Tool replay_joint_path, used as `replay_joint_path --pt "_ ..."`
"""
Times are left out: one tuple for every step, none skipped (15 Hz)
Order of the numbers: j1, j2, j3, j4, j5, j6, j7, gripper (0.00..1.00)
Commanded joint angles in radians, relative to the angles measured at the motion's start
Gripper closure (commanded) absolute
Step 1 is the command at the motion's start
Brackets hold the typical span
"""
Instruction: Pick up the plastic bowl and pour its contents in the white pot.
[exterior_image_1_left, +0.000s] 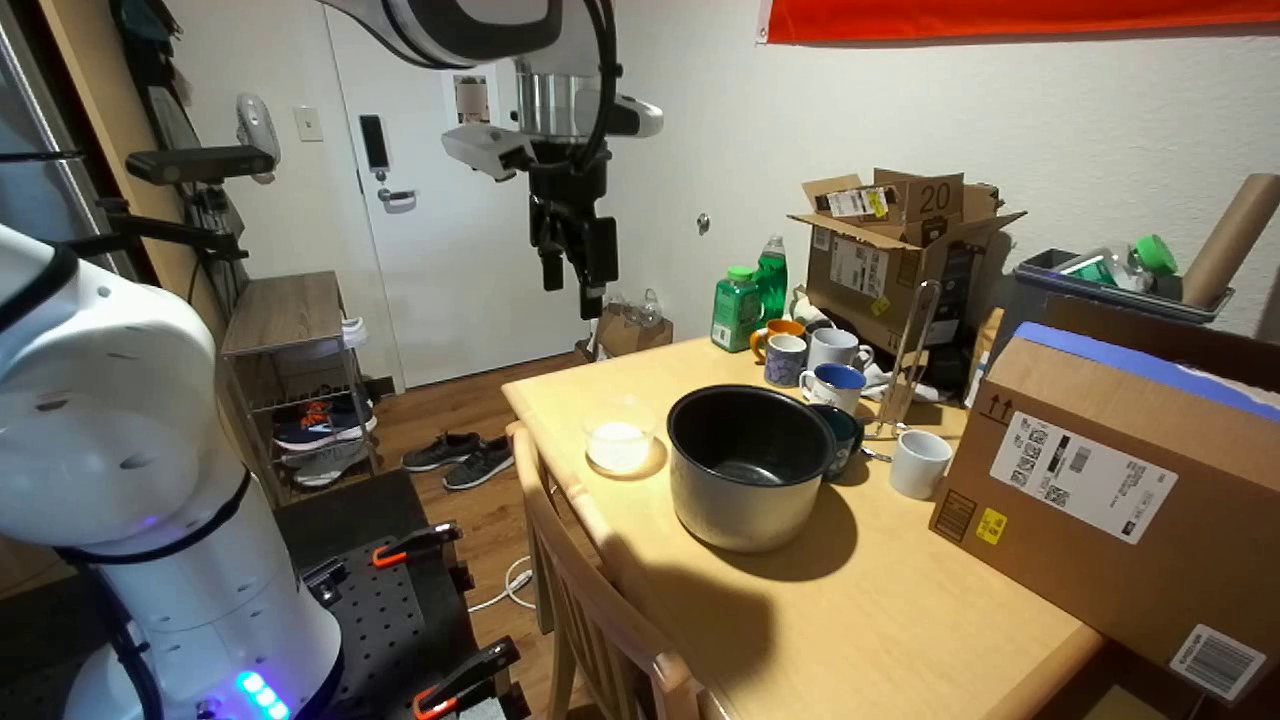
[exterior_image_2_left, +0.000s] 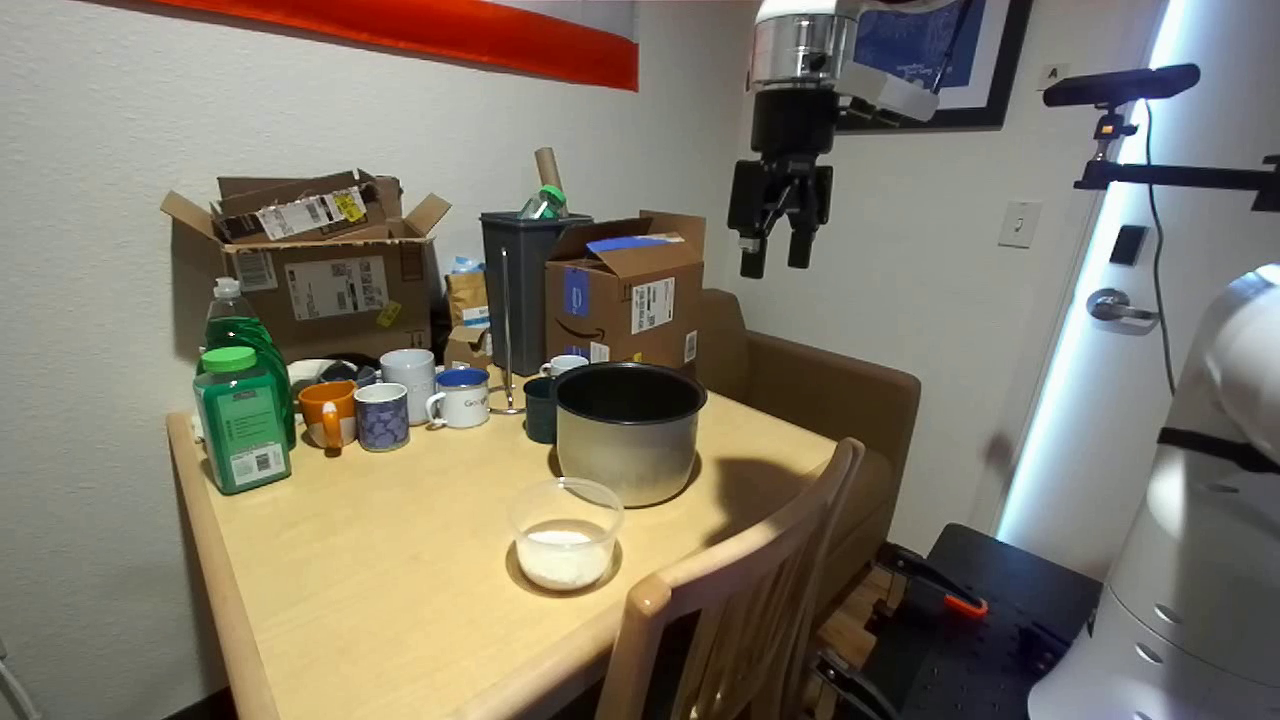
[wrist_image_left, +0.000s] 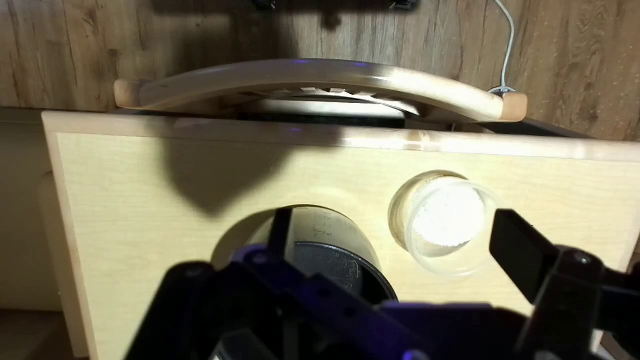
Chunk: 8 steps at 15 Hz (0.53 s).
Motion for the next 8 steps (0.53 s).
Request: replay_joint_path --pt "0.005 -0.012 0.007 0.009 0.008 -0.019 -0.013 0.0" --pt "0.01 -0.016 0.01 0.016 0.009 -0.031 -0.018 0.0" --pt "0.015 -0.018 0.017 0.024 0.002 -0.047 -0.018 0.0" --pt "0.019 -0.016 0.023 0.037 -0.003 -0.068 -0.018 0.0" --pt "0.024 -0.012 0.027 0.047 -0.005 -0.087 -0.017 0.0" --pt "0.03 -0.004 0.031 0.063 -0.006 -0.112 -0.023 0.0" --pt "0.036 0.003 0.033 0.077 -0.002 -0.134 -0.029 0.0" --pt "0.044 0.013 0.036 0.095 -0.001 -0.152 -0.037 0.0"
